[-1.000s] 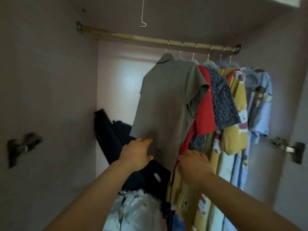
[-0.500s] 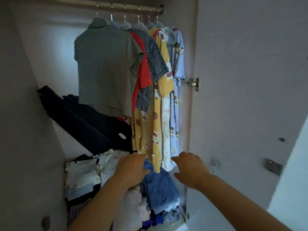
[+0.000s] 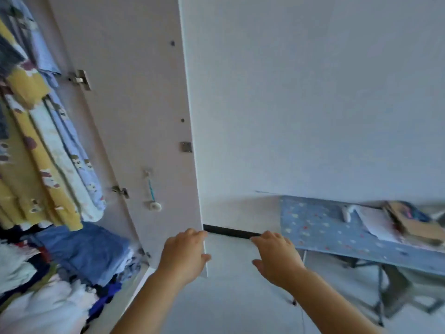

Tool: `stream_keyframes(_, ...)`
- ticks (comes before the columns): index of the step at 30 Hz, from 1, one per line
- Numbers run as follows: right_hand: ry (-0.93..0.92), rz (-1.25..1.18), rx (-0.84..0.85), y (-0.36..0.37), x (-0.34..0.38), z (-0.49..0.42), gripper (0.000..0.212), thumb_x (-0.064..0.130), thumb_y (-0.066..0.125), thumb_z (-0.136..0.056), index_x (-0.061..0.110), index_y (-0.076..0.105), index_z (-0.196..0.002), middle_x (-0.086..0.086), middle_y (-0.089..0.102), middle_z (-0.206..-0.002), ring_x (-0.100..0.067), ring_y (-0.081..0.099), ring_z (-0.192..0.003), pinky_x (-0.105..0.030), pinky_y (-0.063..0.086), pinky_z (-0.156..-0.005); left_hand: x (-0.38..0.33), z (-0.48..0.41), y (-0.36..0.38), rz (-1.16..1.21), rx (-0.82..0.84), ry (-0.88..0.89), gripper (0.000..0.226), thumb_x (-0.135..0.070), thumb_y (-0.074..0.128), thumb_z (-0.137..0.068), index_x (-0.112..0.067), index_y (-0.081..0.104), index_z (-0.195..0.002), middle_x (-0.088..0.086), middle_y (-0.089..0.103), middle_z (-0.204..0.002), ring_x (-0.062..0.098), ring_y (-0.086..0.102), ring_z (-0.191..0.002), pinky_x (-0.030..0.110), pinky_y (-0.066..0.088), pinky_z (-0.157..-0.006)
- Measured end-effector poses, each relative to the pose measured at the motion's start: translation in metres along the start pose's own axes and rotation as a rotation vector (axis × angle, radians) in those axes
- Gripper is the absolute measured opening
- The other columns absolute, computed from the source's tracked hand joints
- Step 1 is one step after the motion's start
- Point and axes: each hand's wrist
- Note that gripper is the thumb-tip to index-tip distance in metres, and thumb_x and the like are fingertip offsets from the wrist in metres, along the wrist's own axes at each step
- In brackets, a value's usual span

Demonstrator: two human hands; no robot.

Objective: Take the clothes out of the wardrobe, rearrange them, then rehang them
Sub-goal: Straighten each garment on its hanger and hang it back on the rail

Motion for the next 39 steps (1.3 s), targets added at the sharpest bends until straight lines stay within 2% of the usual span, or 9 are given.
stream_keyframes(5,0.375,-0.038,0.006,0.005,-0.110,0.125,0.045,0.038,0.052,-0.091,0.021,0.044,-0.133,-0.006,0.044,-0.133,-0.026,0.040,-0.124,-0.034,0.032,-0.104,-0.138,0.013,0.014,0.003,0.045,0.333,0.053,-0.044,0.050,-0.091,-0.024,0.036,-0.138,0.000,0.045,-0.134,0.022,0.045,-0.123,0.033,0.037,-0.099)
stream_keyframes(10,0.668,-0.078,-0.053,-0.001,-0.197,0.274,0.048,0.037,0.052,-0.092,0.022,0.041,-0.136,-0.005,0.044,-0.134,-0.026,0.041,-0.125,-0.034,0.032,-0.103,-0.302,0.060,0.026,-0.001,0.108,0.664,0.051,-0.041,0.052,-0.091,-0.020,0.040,-0.136,0.002,0.045,-0.135,0.025,0.045,-0.121,0.033,0.038,-0.098)
stream_keyframes(16,0.988,-0.092,-0.104,-0.003,-0.267,0.485,0.043,0.034,0.054,-0.090,0.023,0.047,-0.131,-0.005,0.046,-0.130,-0.026,0.041,-0.123,-0.033,0.032,-0.102,-0.496,0.172,0.047,-0.012,0.166,1.015,0.054,-0.044,0.050,-0.092,-0.023,0.035,-0.140,0.002,0.043,-0.137,0.023,0.043,-0.124,0.035,0.035,-0.101)
stream_keyframes(21,1.269,-0.131,-0.140,0.013,-0.297,0.654,0.043,0.032,0.054,-0.088,0.021,0.048,-0.129,-0.005,0.048,-0.129,-0.027,0.041,-0.123,-0.035,0.033,-0.103,-0.631,0.294,0.066,-0.051,0.193,1.299,0.056,-0.045,0.049,-0.092,-0.025,0.032,-0.141,0.000,0.041,-0.140,0.022,0.040,-0.128,0.035,0.032,-0.104)
stream_keyframes(29,1.674,-0.224,-0.138,0.052,-0.297,0.852,0.043,0.027,0.052,-0.089,0.020,0.047,-0.131,-0.007,0.047,-0.130,-0.028,0.042,-0.121,-0.036,0.034,-0.101,-0.769,0.464,0.093,-0.149,0.288,1.695,0.057,-0.045,0.052,-0.090,-0.027,0.033,-0.141,0.000,0.042,-0.138,0.022,0.042,-0.127,0.033,0.035,-0.102)
stream_keyframes(33,1.827,-0.263,-0.163,0.071,-0.293,0.920,0.038,0.024,0.052,-0.090,0.019,0.049,-0.128,-0.007,0.049,-0.129,-0.027,0.043,-0.120,-0.036,0.035,-0.100,-0.820,0.526,0.108,-0.190,0.342,1.849,0.058,-0.043,0.054,-0.090,-0.028,0.033,-0.141,-0.001,0.042,-0.138,0.022,0.043,-0.126,0.032,0.034,-0.101)
stream_keyframes(39,2.019,-0.297,-0.137,0.082,-0.310,1.005,0.045,0.030,0.053,-0.091,0.019,0.045,-0.133,-0.005,0.047,-0.131,-0.025,0.044,-0.120,-0.034,0.037,-0.098,-0.903,0.600,0.131,-0.201,0.401,2.020,0.057,-0.040,0.055,-0.090,-0.028,0.033,-0.141,0.000,0.043,-0.139,0.024,0.044,-0.126,0.034,0.036,-0.100)
Point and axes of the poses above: each hand's wrist, its own z-axis away from the middle knuckle, its own y-axis out of the palm, x = y × z
